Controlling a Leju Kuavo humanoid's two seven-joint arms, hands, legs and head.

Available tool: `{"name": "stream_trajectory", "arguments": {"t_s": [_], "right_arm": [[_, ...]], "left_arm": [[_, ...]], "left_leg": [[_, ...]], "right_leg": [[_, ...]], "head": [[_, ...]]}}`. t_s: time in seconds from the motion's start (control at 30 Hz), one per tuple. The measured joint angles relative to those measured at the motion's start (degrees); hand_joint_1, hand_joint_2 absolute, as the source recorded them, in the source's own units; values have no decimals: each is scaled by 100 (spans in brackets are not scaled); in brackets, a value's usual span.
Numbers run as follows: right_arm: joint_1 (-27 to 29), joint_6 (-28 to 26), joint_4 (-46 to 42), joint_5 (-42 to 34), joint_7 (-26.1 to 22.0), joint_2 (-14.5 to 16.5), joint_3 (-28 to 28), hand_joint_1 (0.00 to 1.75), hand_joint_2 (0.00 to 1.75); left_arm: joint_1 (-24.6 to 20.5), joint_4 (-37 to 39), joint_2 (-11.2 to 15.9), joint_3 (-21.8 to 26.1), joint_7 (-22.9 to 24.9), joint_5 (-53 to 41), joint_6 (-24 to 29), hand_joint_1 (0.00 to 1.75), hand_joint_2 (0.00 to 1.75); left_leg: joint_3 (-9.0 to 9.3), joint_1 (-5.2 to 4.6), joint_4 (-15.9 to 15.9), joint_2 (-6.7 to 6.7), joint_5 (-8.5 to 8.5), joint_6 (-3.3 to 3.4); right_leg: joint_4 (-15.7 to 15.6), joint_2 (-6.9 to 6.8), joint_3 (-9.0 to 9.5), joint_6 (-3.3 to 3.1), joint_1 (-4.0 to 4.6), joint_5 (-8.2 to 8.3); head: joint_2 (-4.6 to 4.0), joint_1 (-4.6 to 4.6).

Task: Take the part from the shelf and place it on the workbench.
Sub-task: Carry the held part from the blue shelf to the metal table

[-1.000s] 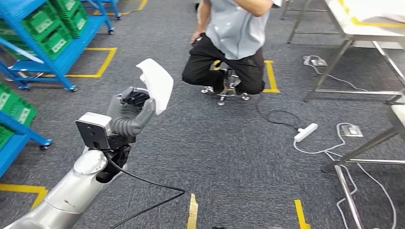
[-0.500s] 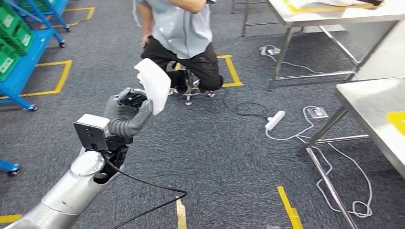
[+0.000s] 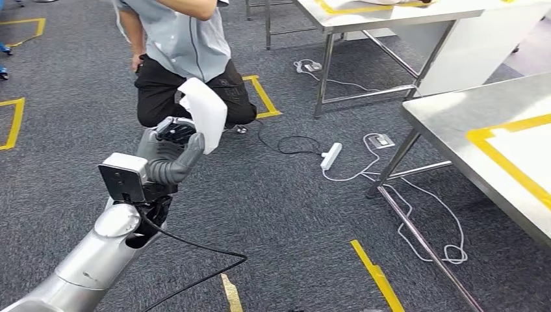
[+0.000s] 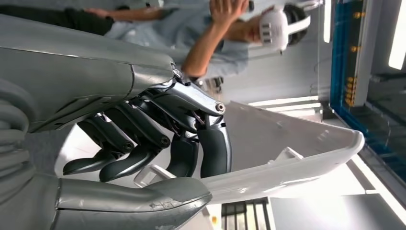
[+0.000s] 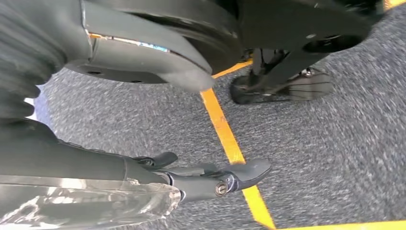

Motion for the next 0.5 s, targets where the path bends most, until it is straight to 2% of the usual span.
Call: {"name": "stream_trajectory", "arguments": {"t_s": [0.03,0.07,0.1,0.17,0.2,0.23,0.3,0.33,0.4,0.47,0.5], "right_arm": [[-3,0,0,-1,1,-5,-1,0,175],[0,0,0,-1,1,-9,-1,0,175],[4,0,0,0,1,-13,-2,0,175],[3,3,0,2,1,-15,-2,0,175],[-1,7,0,3,1,-15,-1,0,175],[-4,12,1,4,1,-15,-1,0,175],[-2,19,5,5,1,-15,0,0,175],[1,19,8,6,4,-15,0,0,175],[0,17,11,8,11,-15,-1,0,175],[-2,19,13,9,15,-15,-1,0,175],[-3,21,14,10,15,-15,-1,0,175]], "left_arm": [[5,1,3,1,0,0,0,175,175],[6,1,3,0,0,0,0,175,175],[6,2,2,0,0,0,0,175,175],[2,2,2,3,0,0,0,175,175],[-2,2,3,7,0,-1,0,175,175],[-7,2,4,10,0,-3,0,175,175],[-15,2,3,14,0,-11,0,175,175],[-18,2,1,14,1,-14,0,175,175],[-26,2,1,19,3,-16,0,175,175],[-23,4,19,28,5,-21,1,175,175],[-13,7,31,30,6,-25,2,175,175]], "left_leg": [[0,-6,1,85,-5,3],[2,-7,1,164,-10,0],[8,-7,1,236,-17,-8],[29,-28,4,356,-41,-43],[38,-44,7,401,-51,-66],[46,-60,10,443,-56,-92],[61,-66,12,532,-61,-141],[68,-55,28,531,-86,-173],[-25,-24,300,309,-296,-233],[-339,0,1002,12,-667,-265],[-521,2,1375,-47,-808,-269]], "right_leg": [[177,-29,-83,11,-4,-28],[106,-50,-36,19,-7,58],[-193,-90,132,22,-8,224],[-1040,-310,617,0,9,518],[-1324,-393,784,-33,22,586],[-1462,-439,866,-73,37,600],[-1476,-336,861,-154,52,608],[-1484,-277,862,-186,44,619],[-1506,-153,878,-242,13,646],[-1510,-22,882,-273,1,661],[-1508,53,879,-281,4,666]], "head": [[0,1],[0,3],[0,3],[0,2],[0,-6],[0,-11],[0,-20],[0,-20],[0,-39],[0,-73],[0,-84]]}}
